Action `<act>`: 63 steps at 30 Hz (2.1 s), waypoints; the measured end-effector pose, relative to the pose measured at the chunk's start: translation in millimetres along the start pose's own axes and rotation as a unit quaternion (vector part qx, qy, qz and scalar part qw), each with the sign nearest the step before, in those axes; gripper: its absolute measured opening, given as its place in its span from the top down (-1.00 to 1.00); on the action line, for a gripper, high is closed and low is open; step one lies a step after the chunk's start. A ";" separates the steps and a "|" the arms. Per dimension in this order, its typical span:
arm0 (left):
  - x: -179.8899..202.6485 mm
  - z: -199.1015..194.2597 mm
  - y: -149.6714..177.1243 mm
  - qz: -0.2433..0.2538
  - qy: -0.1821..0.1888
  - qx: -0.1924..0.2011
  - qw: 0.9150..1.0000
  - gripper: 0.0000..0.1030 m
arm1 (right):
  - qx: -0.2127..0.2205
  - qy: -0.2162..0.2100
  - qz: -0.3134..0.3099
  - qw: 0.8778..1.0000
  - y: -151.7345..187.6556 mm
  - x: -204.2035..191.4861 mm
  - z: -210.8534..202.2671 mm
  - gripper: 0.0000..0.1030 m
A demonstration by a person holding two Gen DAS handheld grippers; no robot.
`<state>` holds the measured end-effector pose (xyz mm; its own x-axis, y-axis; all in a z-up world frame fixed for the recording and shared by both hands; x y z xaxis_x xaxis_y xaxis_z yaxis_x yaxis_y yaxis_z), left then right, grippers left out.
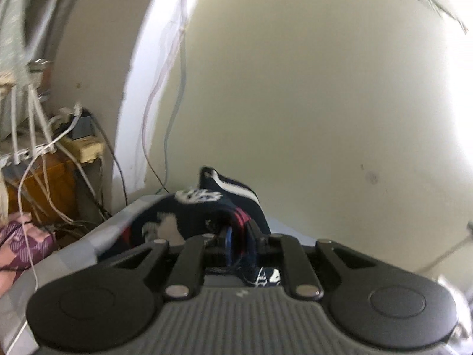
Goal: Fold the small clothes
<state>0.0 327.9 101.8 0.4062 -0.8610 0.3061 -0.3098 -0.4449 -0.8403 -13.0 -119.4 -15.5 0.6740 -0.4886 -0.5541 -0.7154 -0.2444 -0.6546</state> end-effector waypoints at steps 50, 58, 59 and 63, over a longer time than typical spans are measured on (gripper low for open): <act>148.8 -151.4 -46.6 0.140 0.112 0.232 0.956 0.73 | 0.415 0.281 -0.289 0.816 -112.8 -158.9 -348.9 0.69; 159.5 -258.3 -88.5 0.117 0.141 0.351 0.919 0.73 | 0.452 0.288 -0.340 0.773 -146.0 -217.9 -350.4 0.69; 162.0 -270.8 -94.9 0.117 0.142 0.365 0.913 0.73 | 0.455 0.288 -0.346 0.769 -148.9 -228.1 -350.4 0.69; 179.6 -300.4 -109.9 0.134 0.142 0.402 0.895 0.73 | 0.469 0.290 -0.358 0.754 -153.7 -253.9 -361.3 0.69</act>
<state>-151.3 148.1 383.5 0.1407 -0.9887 0.0516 0.4018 0.0094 -0.9157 -140.8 -260.4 411.7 0.4371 -0.8631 0.2530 0.4216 -0.0518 -0.9053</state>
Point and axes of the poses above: each gripper's, at about its wrist camera, not at the fingertips, and z roughly the way its jaws point, x to its right, y to its underside, the point moved 5 cm from there along z, roughly the way its jaws point
